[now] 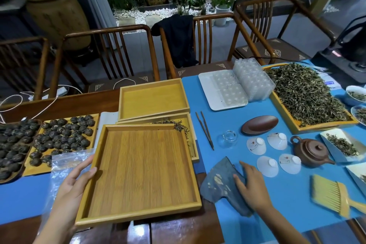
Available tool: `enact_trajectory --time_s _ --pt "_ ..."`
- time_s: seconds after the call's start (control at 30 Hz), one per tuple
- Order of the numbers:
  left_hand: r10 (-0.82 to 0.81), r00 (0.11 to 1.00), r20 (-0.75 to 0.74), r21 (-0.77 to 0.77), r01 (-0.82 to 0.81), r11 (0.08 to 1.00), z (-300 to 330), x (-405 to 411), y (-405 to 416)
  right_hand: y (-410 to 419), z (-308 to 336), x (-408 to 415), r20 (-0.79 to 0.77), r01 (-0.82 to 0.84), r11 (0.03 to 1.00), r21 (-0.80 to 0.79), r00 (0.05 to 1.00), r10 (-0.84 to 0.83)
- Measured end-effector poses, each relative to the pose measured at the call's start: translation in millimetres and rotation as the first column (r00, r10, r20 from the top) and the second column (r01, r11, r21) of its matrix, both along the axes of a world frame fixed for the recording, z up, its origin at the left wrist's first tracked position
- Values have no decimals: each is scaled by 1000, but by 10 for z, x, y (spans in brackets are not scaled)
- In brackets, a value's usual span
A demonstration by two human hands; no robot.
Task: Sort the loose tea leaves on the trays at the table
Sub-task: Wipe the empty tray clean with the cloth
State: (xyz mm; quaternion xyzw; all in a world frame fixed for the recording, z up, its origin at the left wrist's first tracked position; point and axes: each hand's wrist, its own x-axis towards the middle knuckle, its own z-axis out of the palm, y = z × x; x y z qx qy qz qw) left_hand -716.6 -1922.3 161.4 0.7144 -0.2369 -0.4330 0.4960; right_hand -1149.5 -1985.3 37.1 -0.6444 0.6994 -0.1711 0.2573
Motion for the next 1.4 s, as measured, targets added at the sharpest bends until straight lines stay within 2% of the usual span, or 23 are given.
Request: enact_trajectory --time_s 0.13,0.27,0.47,0.6,0.67,0.73,0.8,0.9,0.97,1.03,1.1,1.17,1.2,1.3,1.4 --pt "-2 1000 9 -8 2 1000 -11 -58 1 -60 -70 -19 35 2 998 56 999 -4" --pt "-8 1000 30 -6 8 1000 -24 -104 -11 -57 -40 136 163 17 993 113 986 -35" --pt "-18 999 33 13 17 1000 -13 -112 -32 83 249 316 273 -259 966 7 930 248" --pt "-22 999 39 20 21 1000 2 -90 -44 110 378 331 515 -169 986 -1 844 146" --pt "-26 998 49 21 25 999 -4 -88 -44 81 293 219 574 -85 995 50 818 41" --pt "-25 999 39 10 24 1000 -22 -111 -42 65 138 33 530 -12 991 134 846 -61" --pt "-10 1000 20 -11 11 1000 -71 -125 -35 60 -8 -149 401 69 978 194 905 -144" --pt "-21 1000 -4 -27 21 999 -135 -155 -18 57 -83 -312 223 188 967 172 949 -225" --pt "-16 1000 -23 -30 16 999 -167 -194 -3 78 -27 -310 158 195 967 161 963 -220" --pt "-16 1000 -19 -38 15 999 -175 -243 24 113 50 -245 39 178 981 75 983 -181" --pt "-21 1000 -12 -43 20 999 -164 -296 54 151 142 -144 -18 248 964 -91 968 -251" --pt "-20 999 -30 -49 19 999 -170 -319 87 193 323 51 155 371 917 -147 924 -349" --pt "-20 999 -47 -52 18 998 -172 -325 103 209 422 187 297 388 917 -95 890 -346" --pt "-23 998 -65 -75 18 997 -153 -367 164 188 667 667 656 211 953 219 691 -304" --pt "4 999 -54 -106 -10 994 -153 -459 275 209 889 1002 756 18 890 456 520 -398"
